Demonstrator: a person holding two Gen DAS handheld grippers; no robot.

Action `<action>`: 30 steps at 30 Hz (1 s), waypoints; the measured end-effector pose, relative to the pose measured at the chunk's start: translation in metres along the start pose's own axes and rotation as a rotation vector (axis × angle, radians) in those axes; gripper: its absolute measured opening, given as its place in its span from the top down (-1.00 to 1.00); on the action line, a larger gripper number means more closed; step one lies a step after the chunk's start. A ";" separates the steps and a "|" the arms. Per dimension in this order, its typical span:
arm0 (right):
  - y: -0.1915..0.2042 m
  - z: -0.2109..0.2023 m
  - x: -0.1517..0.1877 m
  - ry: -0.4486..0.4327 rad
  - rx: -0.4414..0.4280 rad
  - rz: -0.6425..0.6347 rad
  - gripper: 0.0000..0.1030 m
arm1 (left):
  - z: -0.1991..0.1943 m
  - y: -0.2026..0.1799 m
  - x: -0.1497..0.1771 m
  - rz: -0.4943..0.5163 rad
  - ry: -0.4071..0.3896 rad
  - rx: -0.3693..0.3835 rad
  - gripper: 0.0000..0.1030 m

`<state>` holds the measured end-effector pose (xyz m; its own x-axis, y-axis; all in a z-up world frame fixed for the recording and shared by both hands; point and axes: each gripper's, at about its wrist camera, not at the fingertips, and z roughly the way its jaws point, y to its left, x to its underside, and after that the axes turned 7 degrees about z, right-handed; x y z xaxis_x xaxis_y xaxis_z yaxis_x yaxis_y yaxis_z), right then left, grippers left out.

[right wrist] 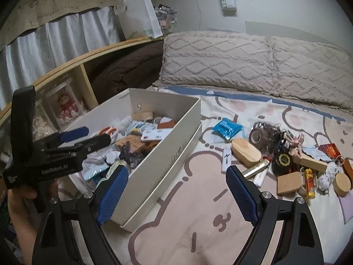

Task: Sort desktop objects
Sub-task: 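Withdraw both grippers from the white box back over the bed objects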

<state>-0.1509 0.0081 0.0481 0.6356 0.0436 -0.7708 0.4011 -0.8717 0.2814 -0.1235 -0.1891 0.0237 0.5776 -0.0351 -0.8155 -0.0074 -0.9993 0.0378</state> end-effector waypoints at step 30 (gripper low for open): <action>-0.060 -0.050 -0.004 -0.204 0.252 -0.019 -1.00 | -0.012 -0.057 -0.016 0.022 -0.117 -0.024 -1.00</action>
<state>-0.1449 0.0849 0.0628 0.4737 -0.0158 -0.8806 0.2197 -0.9661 0.1355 -0.1224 -0.1313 0.0414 0.4782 -0.0599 -0.8762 0.0018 -0.9976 0.0692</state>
